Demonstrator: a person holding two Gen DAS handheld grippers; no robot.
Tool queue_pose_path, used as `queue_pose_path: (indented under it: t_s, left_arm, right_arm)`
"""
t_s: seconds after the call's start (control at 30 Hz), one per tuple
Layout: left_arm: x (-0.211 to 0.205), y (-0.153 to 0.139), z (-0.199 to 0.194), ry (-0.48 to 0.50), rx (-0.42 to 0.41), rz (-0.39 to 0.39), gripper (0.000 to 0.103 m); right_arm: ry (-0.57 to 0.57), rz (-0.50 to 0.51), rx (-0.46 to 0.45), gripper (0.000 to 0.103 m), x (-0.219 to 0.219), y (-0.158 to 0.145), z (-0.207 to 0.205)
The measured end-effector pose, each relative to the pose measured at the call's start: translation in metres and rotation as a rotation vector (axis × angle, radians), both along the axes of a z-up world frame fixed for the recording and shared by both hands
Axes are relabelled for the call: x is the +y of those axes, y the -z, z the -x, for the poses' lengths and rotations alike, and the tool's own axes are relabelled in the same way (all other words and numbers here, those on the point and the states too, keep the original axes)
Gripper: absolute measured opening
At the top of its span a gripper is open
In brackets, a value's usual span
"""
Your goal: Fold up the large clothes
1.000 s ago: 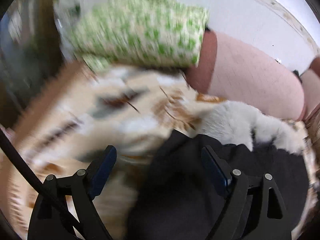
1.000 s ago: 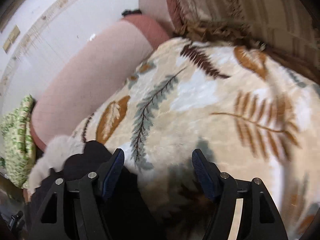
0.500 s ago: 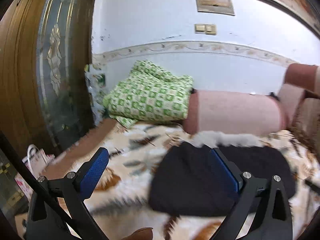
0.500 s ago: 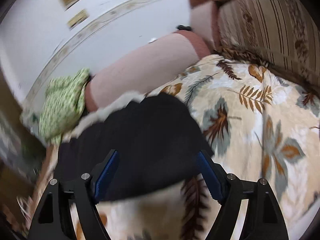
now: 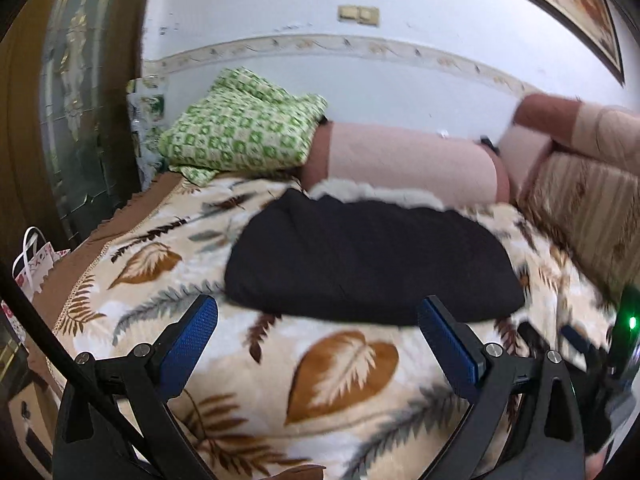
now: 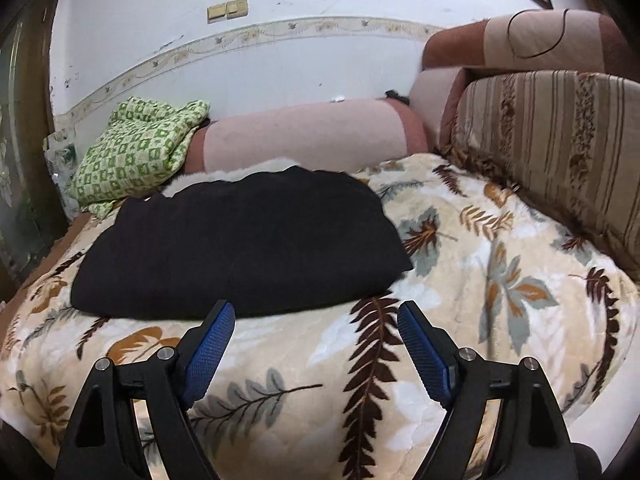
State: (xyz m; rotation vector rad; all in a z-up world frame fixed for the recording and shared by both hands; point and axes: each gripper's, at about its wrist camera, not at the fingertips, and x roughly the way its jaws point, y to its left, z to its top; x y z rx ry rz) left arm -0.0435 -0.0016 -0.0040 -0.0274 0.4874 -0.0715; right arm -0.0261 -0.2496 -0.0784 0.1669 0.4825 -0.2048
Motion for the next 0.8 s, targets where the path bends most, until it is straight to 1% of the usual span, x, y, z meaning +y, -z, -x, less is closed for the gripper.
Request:
queue_pose_path:
  t_s: [0.1, 0.2, 0.3, 0.57, 0.8]
  left_arm:
    - [-0.015, 0.012, 0.002, 0.018, 0.040, -0.043, 0.100]
    - [-0.024, 0.020, 0.003, 0.026, 0.059, -0.069, 0.100]
    - [-0.028, 0.026, 0.001, 0.032, 0.073, -0.086, 0.100]
    - [-0.031, 0.037, -0.006, 0.035, 0.112, -0.101, 0.100]
    - [-0.030, 0.044, -0.011, 0.037, 0.137, -0.098, 0.100]
  right_arm:
    - [0.013, 0.005, 0.009, 0.088, -0.001, 0.002, -0.002]
    - [0.014, -0.009, 0.034, 0.088, -0.003, 0.006, -0.006]
    - [0.010, 0.000, 0.039, 0.088, -0.001, 0.008, -0.007]
    - [-0.002, 0.076, 0.033, 0.088, 0.013, 0.010, -0.008]
    - [0.001, 0.076, 0.061, 0.089, 0.012, 0.015, -0.014]
